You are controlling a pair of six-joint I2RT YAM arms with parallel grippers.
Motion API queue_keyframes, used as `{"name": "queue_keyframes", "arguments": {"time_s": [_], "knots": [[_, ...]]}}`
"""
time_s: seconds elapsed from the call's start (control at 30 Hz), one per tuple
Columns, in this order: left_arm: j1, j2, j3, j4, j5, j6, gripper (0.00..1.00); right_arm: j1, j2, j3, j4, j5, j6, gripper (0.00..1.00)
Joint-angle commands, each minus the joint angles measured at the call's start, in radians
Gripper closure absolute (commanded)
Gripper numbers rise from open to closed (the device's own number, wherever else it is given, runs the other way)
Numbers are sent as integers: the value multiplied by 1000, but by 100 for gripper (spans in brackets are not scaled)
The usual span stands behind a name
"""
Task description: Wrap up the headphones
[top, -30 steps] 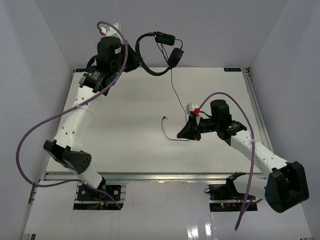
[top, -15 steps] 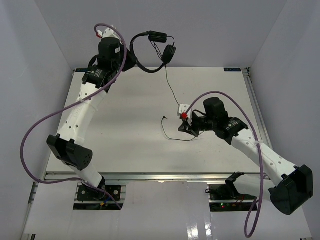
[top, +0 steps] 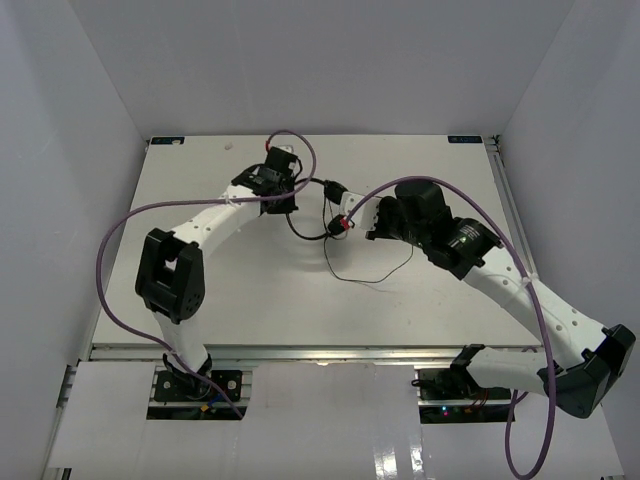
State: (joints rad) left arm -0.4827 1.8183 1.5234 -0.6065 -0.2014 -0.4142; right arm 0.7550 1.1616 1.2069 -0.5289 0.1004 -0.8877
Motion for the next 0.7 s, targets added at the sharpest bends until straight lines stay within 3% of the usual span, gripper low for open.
{"name": "queue_keyframes", "arguments": {"time_s": [0.0, 0.3, 0.53, 0.67], "knots": [[-137, -83, -88, 81, -8, 68, 100, 13, 30, 43, 62, 139, -68, 92], [-223, -270, -347, 193, 141, 7, 100, -33, 5, -75, 198, 113, 7, 92], [-244, -415, -450, 276, 297, -27, 100, -167, 0, -132, 242, -83, 123, 92], [-258, -494, -468, 301, 352, -3, 100, -255, 23, -124, 241, -288, 209, 92]]}}
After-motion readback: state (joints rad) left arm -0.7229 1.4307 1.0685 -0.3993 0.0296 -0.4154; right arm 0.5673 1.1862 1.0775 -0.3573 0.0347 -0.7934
